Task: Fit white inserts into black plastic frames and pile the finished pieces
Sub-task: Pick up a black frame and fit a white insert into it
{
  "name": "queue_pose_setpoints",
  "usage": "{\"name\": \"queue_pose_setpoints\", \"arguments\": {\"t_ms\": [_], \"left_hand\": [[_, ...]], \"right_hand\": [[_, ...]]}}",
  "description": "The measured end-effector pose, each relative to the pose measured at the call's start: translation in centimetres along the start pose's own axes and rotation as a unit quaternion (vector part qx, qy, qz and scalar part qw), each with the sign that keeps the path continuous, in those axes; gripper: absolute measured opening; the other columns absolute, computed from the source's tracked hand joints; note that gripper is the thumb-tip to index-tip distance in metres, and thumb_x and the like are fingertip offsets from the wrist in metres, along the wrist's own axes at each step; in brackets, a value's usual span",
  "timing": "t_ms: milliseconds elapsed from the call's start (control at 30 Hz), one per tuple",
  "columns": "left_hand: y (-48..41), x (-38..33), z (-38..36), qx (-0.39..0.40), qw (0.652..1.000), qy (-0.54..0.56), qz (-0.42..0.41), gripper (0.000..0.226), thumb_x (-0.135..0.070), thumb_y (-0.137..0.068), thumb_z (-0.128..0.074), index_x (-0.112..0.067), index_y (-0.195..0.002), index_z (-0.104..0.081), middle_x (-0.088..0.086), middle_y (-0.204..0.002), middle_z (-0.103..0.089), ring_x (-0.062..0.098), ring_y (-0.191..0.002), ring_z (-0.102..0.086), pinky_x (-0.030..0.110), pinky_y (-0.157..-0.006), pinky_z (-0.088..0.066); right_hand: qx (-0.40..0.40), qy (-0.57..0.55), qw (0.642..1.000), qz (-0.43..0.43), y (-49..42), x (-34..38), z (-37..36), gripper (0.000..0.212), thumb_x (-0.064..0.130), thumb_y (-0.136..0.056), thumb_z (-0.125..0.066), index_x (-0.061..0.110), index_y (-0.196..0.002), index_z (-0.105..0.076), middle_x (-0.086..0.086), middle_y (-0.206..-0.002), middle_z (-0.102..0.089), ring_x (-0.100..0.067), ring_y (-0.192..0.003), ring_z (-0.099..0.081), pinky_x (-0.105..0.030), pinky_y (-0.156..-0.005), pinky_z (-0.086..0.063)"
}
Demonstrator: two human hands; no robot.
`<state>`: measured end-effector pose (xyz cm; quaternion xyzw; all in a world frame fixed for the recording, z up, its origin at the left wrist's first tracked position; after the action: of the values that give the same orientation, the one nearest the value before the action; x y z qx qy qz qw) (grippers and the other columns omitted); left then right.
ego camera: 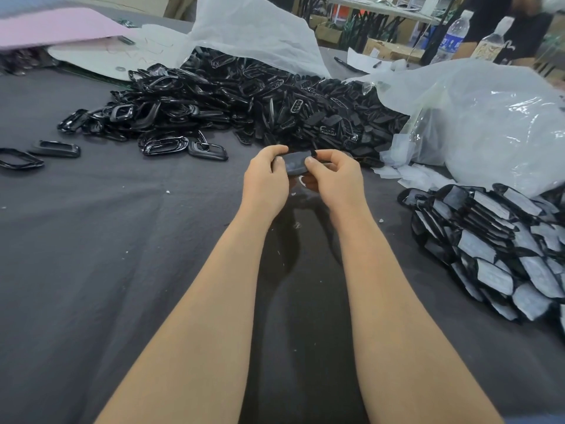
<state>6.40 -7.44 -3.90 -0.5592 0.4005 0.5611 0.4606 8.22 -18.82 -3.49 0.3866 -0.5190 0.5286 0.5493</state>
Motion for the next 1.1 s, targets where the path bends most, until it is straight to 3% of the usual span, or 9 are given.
{"name": "queue_pose_setpoints", "arguments": {"t_ms": [100,167,267,400,500,767,933,1033,1100], "left_hand": [[0.0,0.41,0.16,-0.013,1.0,-0.008,-0.003,0.018,-0.019,-0.098,-0.053,-0.017,-0.116,-0.055,0.008,-0.106,-0.068,0.015,-0.09,-0.07,0.036,-0.081,-0.059],[0.04,0.48,0.19,-0.008,1.0,0.006,-0.005,0.009,-0.017,-0.096,-0.058,-0.018,-0.104,-0.054,0.005,-0.091,-0.071,0.004,-0.069,-0.07,0.024,-0.065,-0.059],[-0.08,0.51,0.32,-0.01,1.0,0.013,-0.003,0.009,-0.01,-0.095,-0.058,-0.017,-0.1,-0.055,0.002,-0.081,-0.07,0.001,-0.06,-0.068,0.018,-0.058,-0.056],[-0.17,0.44,0.51,-0.015,1.0,0.015,-0.002,0.01,-0.01,-0.094,-0.058,-0.02,-0.096,-0.056,-0.002,-0.077,-0.07,0.0,-0.06,-0.067,0.018,-0.059,-0.056],[0.01,0.42,0.39,-0.016,1.0,0.013,-0.009,0.017,-0.01,-0.094,-0.058,-0.025,-0.086,-0.055,-0.002,-0.076,-0.069,-0.001,-0.058,-0.066,0.018,-0.058,-0.055],[0.03,0.52,0.45,-0.029,0.999,0.006,-0.017,0.014,-0.015,-0.093,-0.061,-0.024,-0.087,-0.053,-0.002,-0.076,-0.069,-0.004,-0.056,-0.065,0.013,-0.053,-0.052],[0.01,0.67,0.33,-0.025,0.999,0.004,-0.022,0.022,-0.011,-0.093,-0.06,-0.028,-0.082,-0.052,-0.002,-0.075,-0.069,-0.003,-0.056,-0.065,0.016,-0.057,-0.054],[0.06,0.8,0.25,-0.023,0.999,-0.006,-0.027,0.021,-0.014,-0.093,-0.062,-0.03,-0.084,-0.052,-0.003,-0.077,-0.069,-0.004,-0.057,-0.065,0.017,-0.06,-0.055],[0.08,0.79,0.2,-0.017,0.999,-0.027,-0.037,0.022,-0.016,-0.092,-0.063,-0.032,-0.084,-0.051,-0.008,-0.076,-0.068,-0.006,-0.057,-0.063,0.016,-0.062,-0.055]], "right_hand": [[-0.024,-0.003,1.0,-0.006,-0.17,-0.12,0.14,0.016,0.01,-0.092,-0.06,0.023,-0.083,-0.057,-0.001,-0.077,-0.066,-0.008,-0.063,-0.065,-0.022,-0.063,-0.054],[-0.033,0.007,0.999,0.002,-0.2,-0.17,0.15,0.016,0.011,-0.091,-0.06,0.024,-0.083,-0.057,-0.001,-0.077,-0.065,-0.009,-0.064,-0.065,-0.023,-0.064,-0.055],[-0.033,0.023,0.999,0.014,-0.09,-0.2,-0.04,0.018,0.013,-0.09,-0.062,0.027,-0.081,-0.055,0.002,-0.075,-0.065,-0.012,-0.067,-0.067,-0.028,-0.07,-0.057],[-0.024,0.044,0.998,0.025,0.06,-0.16,-0.29,0.018,0.017,-0.088,-0.066,0.027,-0.079,-0.054,0.004,-0.075,-0.064,-0.017,-0.074,-0.067,-0.041,-0.082,-0.057],[-0.03,0.072,0.996,0.036,0.05,-0.12,-0.3,0.017,0.018,-0.088,-0.066,0.024,-0.08,-0.053,0.004,-0.074,-0.062,-0.021,-0.08,-0.068,-0.042,-0.084,-0.056],[-0.034,0.124,0.989,0.069,0.29,0.08,-0.45,0.014,0.023,-0.088,-0.066,0.015,-0.093,-0.056,-0.001,-0.086,-0.065,-0.017,-0.083,-0.064,-0.014,-0.067,-0.046],[-0.031,0.136,0.988,0.066,0.4,0.02,-0.32,0.017,0.023,-0.087,-0.068,0.017,-0.089,-0.052,0.012,-0.075,-0.054,0.0,-0.068,-0.052,-0.001,-0.058,-0.038],[-0.037,0.135,0.989,0.054,0.33,-0.11,-0.37,0.017,0.024,-0.087,-0.068,0.016,-0.089,-0.053,0.003,-0.082,-0.062,-0.008,-0.075,-0.059,-0.006,-0.064,-0.043],[-0.04,0.128,0.99,0.044,0.27,-0.24,-0.43,0.017,0.025,-0.086,-0.068,0.015,-0.091,-0.055,-0.005,-0.091,-0.067,-0.017,-0.085,-0.064,-0.019,-0.073,-0.049]]}}
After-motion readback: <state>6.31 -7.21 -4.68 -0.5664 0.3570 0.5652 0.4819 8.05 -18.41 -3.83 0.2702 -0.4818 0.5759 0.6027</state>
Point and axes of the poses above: each hand's wrist, its own y-axis away from the middle knuckle, its own z-axis out of the back of the hand, x = y × z, the point moved 2 cm from there along -y, towards the middle knuckle
